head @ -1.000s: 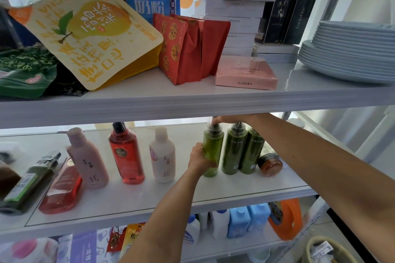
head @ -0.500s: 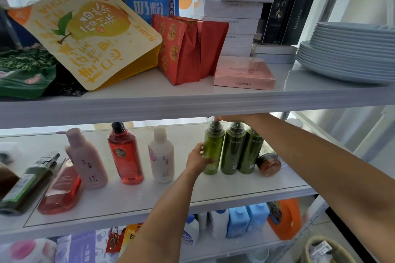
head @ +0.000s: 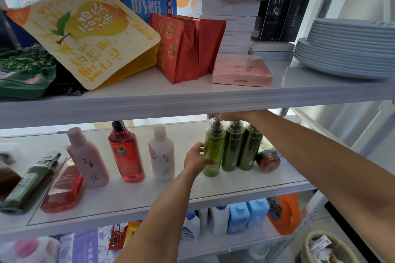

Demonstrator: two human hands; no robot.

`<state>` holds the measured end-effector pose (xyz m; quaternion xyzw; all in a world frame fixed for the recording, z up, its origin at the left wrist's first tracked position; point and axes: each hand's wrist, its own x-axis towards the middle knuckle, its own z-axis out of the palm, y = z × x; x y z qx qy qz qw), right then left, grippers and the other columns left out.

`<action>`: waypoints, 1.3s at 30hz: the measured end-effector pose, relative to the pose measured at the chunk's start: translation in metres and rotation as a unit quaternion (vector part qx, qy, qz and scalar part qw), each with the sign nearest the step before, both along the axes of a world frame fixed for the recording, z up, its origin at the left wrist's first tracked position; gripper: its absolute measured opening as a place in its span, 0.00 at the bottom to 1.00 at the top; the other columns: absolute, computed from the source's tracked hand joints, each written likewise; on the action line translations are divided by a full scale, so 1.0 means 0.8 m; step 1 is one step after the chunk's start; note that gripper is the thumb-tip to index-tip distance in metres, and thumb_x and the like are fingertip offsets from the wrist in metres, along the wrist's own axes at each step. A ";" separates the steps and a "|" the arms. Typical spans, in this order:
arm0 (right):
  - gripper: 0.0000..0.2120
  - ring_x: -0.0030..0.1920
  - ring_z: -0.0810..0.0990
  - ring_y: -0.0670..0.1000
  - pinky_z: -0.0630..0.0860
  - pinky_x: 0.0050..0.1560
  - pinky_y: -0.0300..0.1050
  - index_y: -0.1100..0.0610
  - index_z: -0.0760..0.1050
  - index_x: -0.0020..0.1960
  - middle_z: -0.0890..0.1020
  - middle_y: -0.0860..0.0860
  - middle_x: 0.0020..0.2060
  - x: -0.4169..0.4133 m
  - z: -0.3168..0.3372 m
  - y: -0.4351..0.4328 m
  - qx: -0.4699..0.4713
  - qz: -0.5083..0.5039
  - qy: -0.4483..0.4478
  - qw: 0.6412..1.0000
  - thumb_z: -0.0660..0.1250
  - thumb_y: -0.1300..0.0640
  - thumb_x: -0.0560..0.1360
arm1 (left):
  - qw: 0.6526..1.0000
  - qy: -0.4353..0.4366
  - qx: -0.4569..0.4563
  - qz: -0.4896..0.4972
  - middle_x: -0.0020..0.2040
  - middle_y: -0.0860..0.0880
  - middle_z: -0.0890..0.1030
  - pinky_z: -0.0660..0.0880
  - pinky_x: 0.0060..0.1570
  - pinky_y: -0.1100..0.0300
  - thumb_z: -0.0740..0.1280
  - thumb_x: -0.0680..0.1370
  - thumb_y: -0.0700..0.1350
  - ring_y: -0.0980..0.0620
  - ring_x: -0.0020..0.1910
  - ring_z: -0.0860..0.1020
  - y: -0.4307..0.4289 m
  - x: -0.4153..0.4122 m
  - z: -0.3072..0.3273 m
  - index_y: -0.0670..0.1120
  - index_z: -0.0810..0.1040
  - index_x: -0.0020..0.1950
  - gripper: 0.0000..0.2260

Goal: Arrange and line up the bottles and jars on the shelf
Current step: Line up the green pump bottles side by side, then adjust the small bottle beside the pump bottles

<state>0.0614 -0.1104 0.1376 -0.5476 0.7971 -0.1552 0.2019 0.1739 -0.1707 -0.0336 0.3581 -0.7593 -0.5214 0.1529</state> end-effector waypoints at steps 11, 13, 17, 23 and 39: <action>0.19 0.64 0.72 0.50 0.69 0.63 0.42 0.55 0.70 0.66 0.74 0.50 0.62 0.034 0.003 0.012 0.014 0.002 0.001 1.000 0.65 0.62 0.76 | 1.000 -0.020 0.006 -0.001 0.73 0.46 0.68 0.70 0.66 0.48 0.75 0.70 0.42 0.43 0.70 0.68 0.009 0.025 -0.004 0.49 0.61 0.75 0.37; 0.22 0.66 0.72 0.53 0.70 0.67 0.46 0.54 0.69 0.67 0.73 0.52 0.66 0.048 0.000 0.012 0.003 0.017 0.019 1.000 0.69 0.58 0.74 | 1.000 -0.026 0.010 0.008 0.73 0.46 0.67 0.69 0.66 0.49 0.75 0.70 0.43 0.44 0.71 0.67 0.010 0.040 -0.007 0.48 0.61 0.75 0.37; 0.33 0.70 0.67 0.53 0.66 0.68 0.49 0.50 0.63 0.72 0.67 0.48 0.71 0.077 -0.013 0.002 -0.037 0.046 0.243 0.968 0.70 0.44 0.71 | 0.999 -0.044 0.002 0.030 0.71 0.45 0.70 0.67 0.67 0.51 0.75 0.70 0.45 0.45 0.70 0.68 0.009 0.078 -0.006 0.47 0.63 0.74 0.36; 0.42 0.73 0.62 0.53 0.66 0.69 0.52 0.54 0.54 0.76 0.65 0.51 0.73 0.128 -0.059 -0.016 -0.118 0.074 0.085 0.987 0.73 0.52 0.70 | 0.992 -0.078 -0.014 0.097 0.69 0.44 0.72 0.68 0.68 0.51 0.74 0.71 0.44 0.45 0.67 0.71 0.018 0.150 0.000 0.43 0.67 0.71 0.31; 0.39 0.66 0.70 0.58 0.71 0.65 0.53 0.59 0.60 0.71 0.69 0.55 0.68 0.208 -0.189 -0.041 -0.144 -0.273 -0.342 0.888 0.76 0.62 0.67 | 0.961 -0.046 -0.007 0.273 0.67 0.43 0.73 0.70 0.65 0.50 0.73 0.72 0.42 0.44 0.65 0.73 -0.050 0.299 -0.005 0.43 0.62 0.74 0.33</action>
